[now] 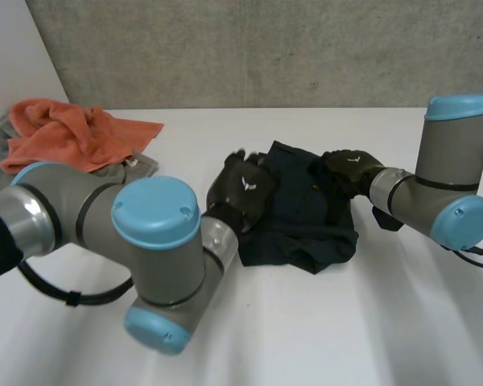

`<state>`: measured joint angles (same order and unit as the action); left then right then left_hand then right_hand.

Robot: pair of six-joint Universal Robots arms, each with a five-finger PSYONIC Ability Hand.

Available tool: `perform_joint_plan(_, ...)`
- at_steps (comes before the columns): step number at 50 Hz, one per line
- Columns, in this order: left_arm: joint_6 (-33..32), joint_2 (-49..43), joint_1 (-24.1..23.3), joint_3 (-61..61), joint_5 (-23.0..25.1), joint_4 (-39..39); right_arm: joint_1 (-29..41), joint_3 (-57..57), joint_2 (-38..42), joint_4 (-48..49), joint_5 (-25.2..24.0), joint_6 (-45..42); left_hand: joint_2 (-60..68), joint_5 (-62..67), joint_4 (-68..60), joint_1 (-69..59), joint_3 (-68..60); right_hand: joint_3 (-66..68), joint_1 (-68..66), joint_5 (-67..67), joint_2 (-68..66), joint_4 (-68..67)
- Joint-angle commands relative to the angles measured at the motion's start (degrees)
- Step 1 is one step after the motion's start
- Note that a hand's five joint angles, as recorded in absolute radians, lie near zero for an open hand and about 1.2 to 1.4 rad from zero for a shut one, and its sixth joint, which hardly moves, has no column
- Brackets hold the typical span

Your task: Fold the laundry.

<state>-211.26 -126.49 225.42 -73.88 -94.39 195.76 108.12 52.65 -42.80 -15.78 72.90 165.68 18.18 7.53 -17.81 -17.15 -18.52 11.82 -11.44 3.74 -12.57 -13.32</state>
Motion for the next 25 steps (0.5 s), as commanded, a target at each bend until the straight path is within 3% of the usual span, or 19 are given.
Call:
perform_joint_plan(1, -0.2, -8.6, 2.4, 12.5, 1.0, 5.7, 0.0, -1.4, 2.7, -1.3, -0.2, -1.8, -1.6, -0.9, 1.2, 0.5, 1.9, -1.8, 1.4, -3.7, 2.6, 3.3)
perform_joint_plan(11, 0.6, -21.4, 3.1, 29.7, 9.7, -9.2, 0.2, 2.4, 2.0, -2.7, 0.5, -14.6, -0.9, -0.2, 0.5, -0.1, 1.2, -1.8, 1.4, -3.7, 2.6, 3.3)
perform_joint_plan(25, 0.8, -26.5, 5.9, 34.4, 6.0, -16.9, 1.5, 6.9, -6.9, -1.9, 1.2, -12.3, 1.3, 1.9, -1.7, -2.3, -0.9, -1.8, 1.4, -3.7, 2.6, 3.3)
